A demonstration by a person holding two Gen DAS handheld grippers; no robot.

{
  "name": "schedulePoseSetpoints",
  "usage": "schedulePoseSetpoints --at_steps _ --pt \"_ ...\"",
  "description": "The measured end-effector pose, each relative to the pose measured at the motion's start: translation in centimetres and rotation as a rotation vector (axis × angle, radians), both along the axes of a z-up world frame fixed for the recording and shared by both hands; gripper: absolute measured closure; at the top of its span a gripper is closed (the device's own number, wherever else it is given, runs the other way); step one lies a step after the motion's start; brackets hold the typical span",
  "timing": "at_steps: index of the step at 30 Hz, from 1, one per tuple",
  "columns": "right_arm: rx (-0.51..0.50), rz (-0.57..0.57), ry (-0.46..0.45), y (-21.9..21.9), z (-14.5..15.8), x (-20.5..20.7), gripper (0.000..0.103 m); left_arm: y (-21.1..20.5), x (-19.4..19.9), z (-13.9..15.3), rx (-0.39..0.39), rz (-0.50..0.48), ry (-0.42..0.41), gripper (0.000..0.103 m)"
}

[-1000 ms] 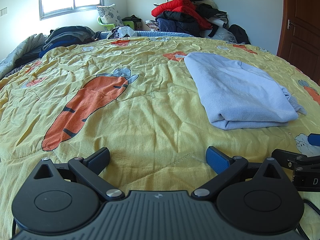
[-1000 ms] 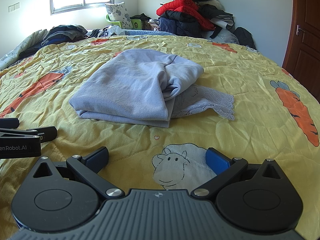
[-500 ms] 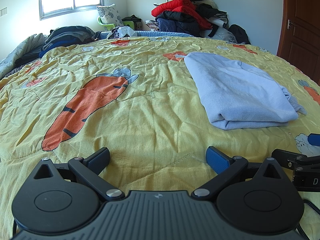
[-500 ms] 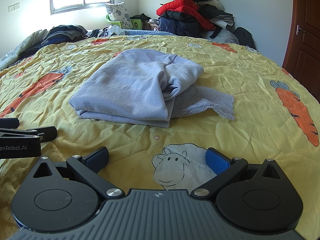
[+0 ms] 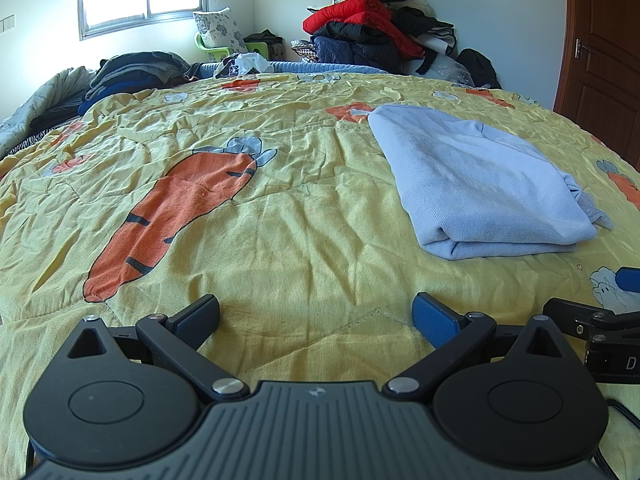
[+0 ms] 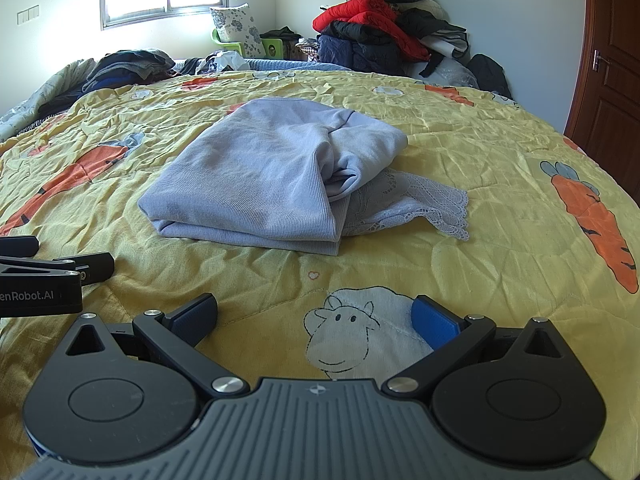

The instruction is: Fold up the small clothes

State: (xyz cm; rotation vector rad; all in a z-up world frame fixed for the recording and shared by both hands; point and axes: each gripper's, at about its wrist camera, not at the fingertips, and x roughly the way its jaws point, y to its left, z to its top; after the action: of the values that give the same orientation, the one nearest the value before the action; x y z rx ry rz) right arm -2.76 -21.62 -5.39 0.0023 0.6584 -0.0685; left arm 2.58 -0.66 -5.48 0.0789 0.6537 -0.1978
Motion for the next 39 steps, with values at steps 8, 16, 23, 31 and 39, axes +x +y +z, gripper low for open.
schedulePoseSetpoints --at_steps 8,16,23,31,39 --pt "0.0 0.0 0.0 0.0 0.0 0.0 0.0 0.0 0.0 0.0 0.0 0.0 0.0 0.0" --pt "0.0 0.0 0.0 0.0 0.0 0.0 0.0 0.0 0.0 0.0 0.0 0.0 0.0 0.0" --pt "-0.001 0.0 0.0 0.0 0.0 0.0 0.0 0.0 0.0 0.0 0.002 0.002 0.0 0.0" --pt "0.026 -0.041 -0.02 -1.0 0.3 -0.1 0.0 0.0 -0.1 0.0 -0.005 0.062 0.0 0.0" --pt "-0.007 -0.047 -0.004 -1.4 0.0 0.8 0.0 0.0 -0.1 0.0 -0.001 0.06 0.0 0.0"
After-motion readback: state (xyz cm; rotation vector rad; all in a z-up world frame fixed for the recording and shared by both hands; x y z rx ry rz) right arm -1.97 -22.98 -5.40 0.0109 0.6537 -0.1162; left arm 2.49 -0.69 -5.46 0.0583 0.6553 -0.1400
